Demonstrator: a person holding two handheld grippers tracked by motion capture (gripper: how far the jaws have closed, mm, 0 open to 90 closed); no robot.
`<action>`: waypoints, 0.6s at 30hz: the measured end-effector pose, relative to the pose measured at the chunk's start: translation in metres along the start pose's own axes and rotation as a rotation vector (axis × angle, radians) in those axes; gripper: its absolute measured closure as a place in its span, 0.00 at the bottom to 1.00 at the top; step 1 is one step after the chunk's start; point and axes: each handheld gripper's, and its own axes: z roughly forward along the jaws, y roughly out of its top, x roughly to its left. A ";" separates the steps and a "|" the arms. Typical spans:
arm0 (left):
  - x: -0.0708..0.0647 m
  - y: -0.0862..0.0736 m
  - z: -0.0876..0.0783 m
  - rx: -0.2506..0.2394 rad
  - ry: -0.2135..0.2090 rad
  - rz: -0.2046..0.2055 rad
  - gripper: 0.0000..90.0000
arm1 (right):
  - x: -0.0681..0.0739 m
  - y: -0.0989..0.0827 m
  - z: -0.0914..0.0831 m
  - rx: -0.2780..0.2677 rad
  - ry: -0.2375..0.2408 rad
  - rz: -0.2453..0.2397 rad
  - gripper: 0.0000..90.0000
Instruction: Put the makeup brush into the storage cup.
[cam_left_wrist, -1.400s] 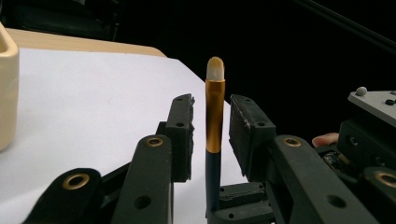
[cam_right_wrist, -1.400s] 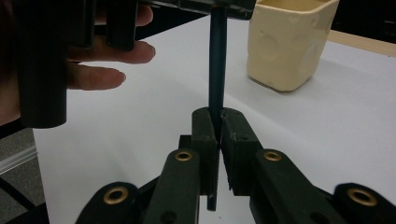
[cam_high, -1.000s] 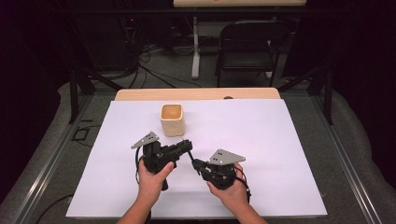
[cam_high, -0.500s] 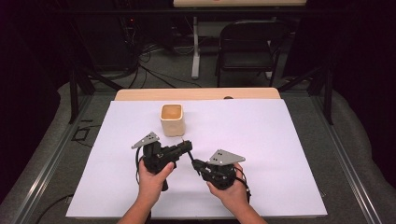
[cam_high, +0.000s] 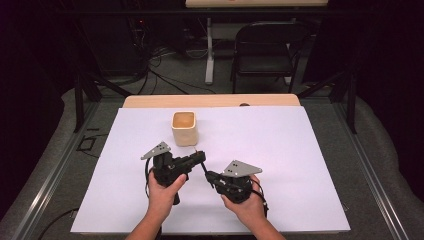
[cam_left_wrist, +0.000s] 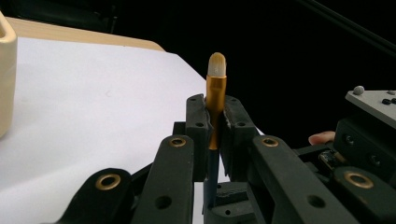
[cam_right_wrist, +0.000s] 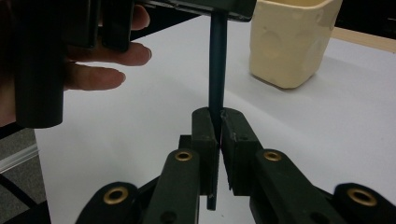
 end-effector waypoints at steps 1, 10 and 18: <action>0.000 0.000 0.000 0.000 -0.001 0.001 0.92 | 0.000 0.000 0.000 0.000 0.000 0.000 0.93; 0.000 0.000 0.000 0.001 -0.001 0.000 0.92 | 0.000 0.000 0.000 0.000 0.002 0.002 0.93; -0.001 0.000 -0.001 0.001 0.000 0.005 0.92 | 0.001 0.001 0.000 0.000 0.004 -0.001 0.93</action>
